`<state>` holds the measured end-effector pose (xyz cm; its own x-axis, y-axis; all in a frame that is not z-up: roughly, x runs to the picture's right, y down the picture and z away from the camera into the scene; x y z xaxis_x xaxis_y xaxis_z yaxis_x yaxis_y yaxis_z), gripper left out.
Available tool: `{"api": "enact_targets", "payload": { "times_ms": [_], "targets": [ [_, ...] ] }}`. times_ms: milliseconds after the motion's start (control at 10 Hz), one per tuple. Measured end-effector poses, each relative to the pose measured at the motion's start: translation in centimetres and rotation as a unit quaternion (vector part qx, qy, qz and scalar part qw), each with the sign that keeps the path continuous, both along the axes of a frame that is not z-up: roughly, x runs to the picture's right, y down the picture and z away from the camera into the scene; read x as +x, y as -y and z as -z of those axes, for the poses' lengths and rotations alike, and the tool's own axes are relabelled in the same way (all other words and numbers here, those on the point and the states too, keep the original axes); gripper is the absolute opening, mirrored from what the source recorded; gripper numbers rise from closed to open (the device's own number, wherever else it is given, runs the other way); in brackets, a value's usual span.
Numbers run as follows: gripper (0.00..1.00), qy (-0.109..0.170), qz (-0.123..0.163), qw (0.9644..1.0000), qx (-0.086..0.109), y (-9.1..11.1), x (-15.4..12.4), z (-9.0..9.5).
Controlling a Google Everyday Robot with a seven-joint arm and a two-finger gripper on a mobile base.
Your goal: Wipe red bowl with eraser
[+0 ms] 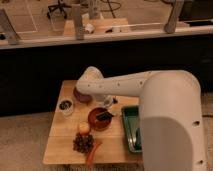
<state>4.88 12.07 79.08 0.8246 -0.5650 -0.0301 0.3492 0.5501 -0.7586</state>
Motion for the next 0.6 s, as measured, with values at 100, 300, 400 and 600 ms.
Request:
{"api": "enact_targets", "payload": {
  "times_ms": [100,300,400,600],
  "targets": [
    [0.0,-0.001,0.001,1.0,0.003,0.4,-0.5,-0.3],
    [0.0,0.004,-0.002,1.0,0.008,0.8,-2.2,-0.6],
    [0.0,0.006,-0.004,0.9999,0.008,0.8,-2.8,-0.6],
    [0.0,0.008,-0.004,0.9999,0.007,0.8,-3.1,-0.7]
  ]
}}
